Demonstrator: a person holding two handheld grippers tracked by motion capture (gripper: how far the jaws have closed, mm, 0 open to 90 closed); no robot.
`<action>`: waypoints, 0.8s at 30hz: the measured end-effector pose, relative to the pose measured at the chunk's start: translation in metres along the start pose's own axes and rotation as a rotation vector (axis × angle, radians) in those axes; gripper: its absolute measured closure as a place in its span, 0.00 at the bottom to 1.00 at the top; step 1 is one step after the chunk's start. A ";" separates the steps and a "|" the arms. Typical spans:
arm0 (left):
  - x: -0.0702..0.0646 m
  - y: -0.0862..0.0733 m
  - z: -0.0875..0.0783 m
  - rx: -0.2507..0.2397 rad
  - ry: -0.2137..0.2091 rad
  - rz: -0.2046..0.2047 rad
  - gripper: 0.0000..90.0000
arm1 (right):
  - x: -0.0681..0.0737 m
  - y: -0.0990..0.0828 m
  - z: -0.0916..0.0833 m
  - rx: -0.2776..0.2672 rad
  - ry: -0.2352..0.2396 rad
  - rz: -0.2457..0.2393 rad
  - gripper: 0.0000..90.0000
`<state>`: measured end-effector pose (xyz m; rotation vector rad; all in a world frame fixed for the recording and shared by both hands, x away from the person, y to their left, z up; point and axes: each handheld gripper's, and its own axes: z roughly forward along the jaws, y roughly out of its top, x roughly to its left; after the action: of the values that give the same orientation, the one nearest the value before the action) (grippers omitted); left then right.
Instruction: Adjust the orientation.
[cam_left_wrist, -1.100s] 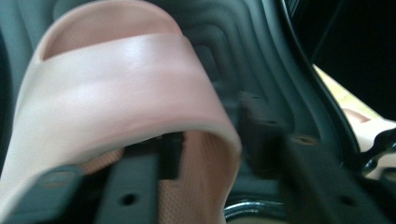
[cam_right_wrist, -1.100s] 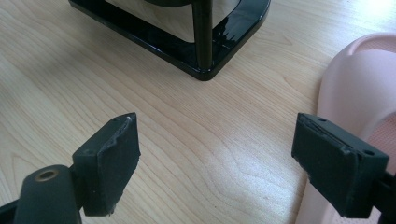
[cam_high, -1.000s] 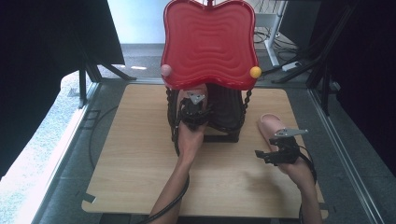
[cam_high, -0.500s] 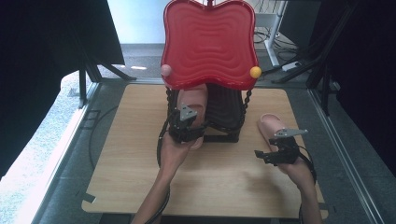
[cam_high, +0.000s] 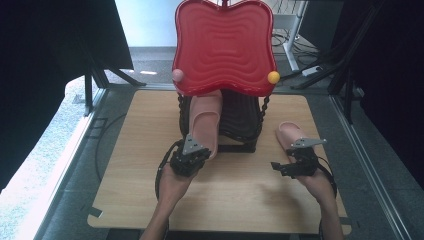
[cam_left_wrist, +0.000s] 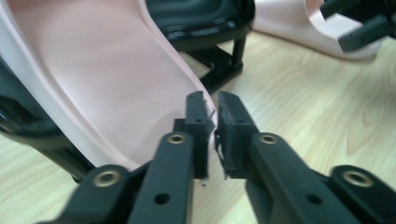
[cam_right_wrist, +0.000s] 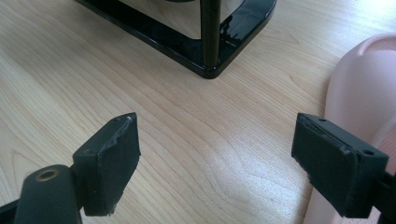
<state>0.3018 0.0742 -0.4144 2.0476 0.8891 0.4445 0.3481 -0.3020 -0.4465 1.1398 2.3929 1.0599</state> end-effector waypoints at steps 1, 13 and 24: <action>0.000 0.000 0.000 0.000 0.000 0.000 0.98 | 0.000 0.000 0.000 0.000 0.000 0.000 0.17; -0.011 -0.028 0.014 0.047 0.001 -0.002 1.00 | 0.002 0.000 0.001 0.003 0.000 -0.003 0.17; -0.001 -0.024 0.023 0.022 0.036 -0.007 1.00 | 0.003 0.001 0.002 0.005 0.001 -0.005 0.17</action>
<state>0.3042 0.0700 -0.4476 2.0613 0.9260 0.4710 0.3480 -0.2986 -0.4476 1.1342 2.4000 1.0537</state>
